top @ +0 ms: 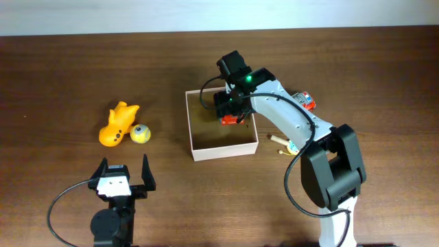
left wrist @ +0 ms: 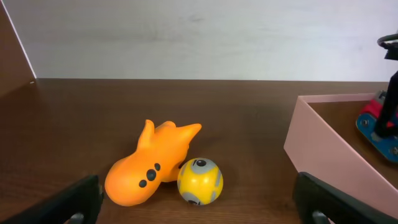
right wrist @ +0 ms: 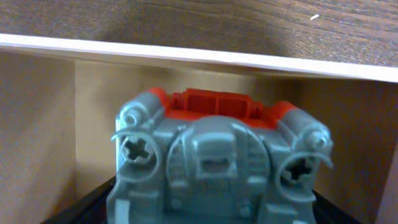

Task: Pack container
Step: 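Lower the truck into the box and open the right gripper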

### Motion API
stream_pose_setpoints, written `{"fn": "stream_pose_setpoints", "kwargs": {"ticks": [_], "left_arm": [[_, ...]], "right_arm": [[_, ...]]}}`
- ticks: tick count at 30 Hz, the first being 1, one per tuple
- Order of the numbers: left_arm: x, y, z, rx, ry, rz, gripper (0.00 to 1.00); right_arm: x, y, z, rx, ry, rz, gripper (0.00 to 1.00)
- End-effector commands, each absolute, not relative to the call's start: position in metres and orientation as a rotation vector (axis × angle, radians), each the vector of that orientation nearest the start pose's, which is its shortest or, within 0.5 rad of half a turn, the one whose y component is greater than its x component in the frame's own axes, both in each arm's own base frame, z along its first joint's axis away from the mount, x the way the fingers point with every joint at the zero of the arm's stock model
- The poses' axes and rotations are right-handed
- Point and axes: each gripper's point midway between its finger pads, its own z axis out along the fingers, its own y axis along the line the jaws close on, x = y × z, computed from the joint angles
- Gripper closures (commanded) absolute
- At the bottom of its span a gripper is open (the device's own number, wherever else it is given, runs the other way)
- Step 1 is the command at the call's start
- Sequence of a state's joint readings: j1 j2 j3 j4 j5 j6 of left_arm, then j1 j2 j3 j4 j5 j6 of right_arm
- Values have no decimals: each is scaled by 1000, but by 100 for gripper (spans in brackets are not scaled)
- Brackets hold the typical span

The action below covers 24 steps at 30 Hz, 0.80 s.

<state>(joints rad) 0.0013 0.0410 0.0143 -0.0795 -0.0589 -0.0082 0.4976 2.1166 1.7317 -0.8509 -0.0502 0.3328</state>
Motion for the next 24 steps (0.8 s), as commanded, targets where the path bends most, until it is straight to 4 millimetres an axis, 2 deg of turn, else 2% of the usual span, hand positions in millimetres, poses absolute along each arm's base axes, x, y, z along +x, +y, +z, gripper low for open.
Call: {"fn": "stream_pose_setpoints", "kwargs": {"ticks": [1,4,9,13,16,24], "left_arm": [[247,8,151,-44,1675,31,1],[247,8,151,-44,1675,31,1],[247,8,151,-44,1675,31,1],[247,8,151,-44,1675,31,1],[247,8,151,-44,1675,31,1],[247,8,151,-44,1675,31,1]], "right_arm": [[430,242,69,-250,2821,242,26],[430,242,69,-250,2821,243,21],[430,244,70,-251,2817,252,20],[431,253,74,-262,2805,322,20],[433,263,84,-277,2791,395,22],[431,286,126,-331,2752,465,42]]}}
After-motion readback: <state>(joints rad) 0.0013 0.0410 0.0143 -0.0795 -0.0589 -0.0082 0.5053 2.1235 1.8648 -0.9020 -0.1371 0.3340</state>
